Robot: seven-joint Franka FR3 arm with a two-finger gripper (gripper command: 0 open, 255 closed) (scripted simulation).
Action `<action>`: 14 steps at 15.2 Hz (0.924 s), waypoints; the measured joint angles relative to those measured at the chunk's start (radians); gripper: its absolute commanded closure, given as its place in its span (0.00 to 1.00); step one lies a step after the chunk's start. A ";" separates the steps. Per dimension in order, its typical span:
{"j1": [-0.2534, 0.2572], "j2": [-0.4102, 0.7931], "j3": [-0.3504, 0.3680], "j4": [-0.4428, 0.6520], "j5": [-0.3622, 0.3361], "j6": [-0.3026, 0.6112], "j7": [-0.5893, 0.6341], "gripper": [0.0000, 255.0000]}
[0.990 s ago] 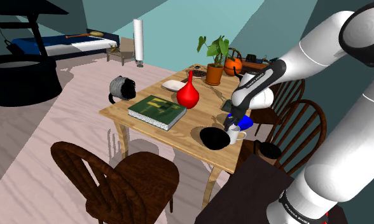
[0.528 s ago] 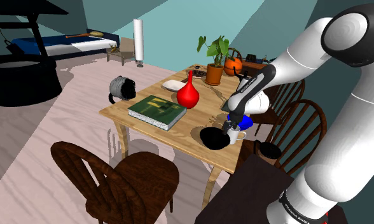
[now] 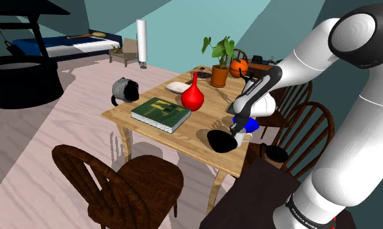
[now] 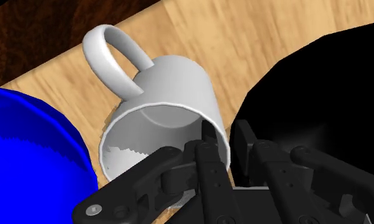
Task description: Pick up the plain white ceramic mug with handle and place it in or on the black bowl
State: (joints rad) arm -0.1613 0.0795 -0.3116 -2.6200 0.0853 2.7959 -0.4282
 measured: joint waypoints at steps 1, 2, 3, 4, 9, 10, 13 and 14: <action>0.000 0.000 0.000 0.000 0.000 0.000 0.000 1.00; -0.001 -0.001 -0.001 0.001 0.000 0.000 0.000 1.00; -0.001 -0.001 -0.001 0.001 0.000 0.000 0.000 1.00; -0.001 -0.001 -0.001 0.001 -0.001 0.000 0.000 1.00; 0.001 -0.021 -0.006 0.002 -0.019 -0.020 0.014 1.00; 0.002 -0.034 -0.009 0.000 -0.032 -0.032 0.023 1.00; 0.003 -0.080 -0.013 0.004 -0.072 -0.079 0.054 1.00; 0.002 -0.093 -0.015 0.005 -0.080 -0.092 0.059 1.00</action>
State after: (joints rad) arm -0.1597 -0.0133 -0.3263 -2.6152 0.0049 2.7043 -0.3692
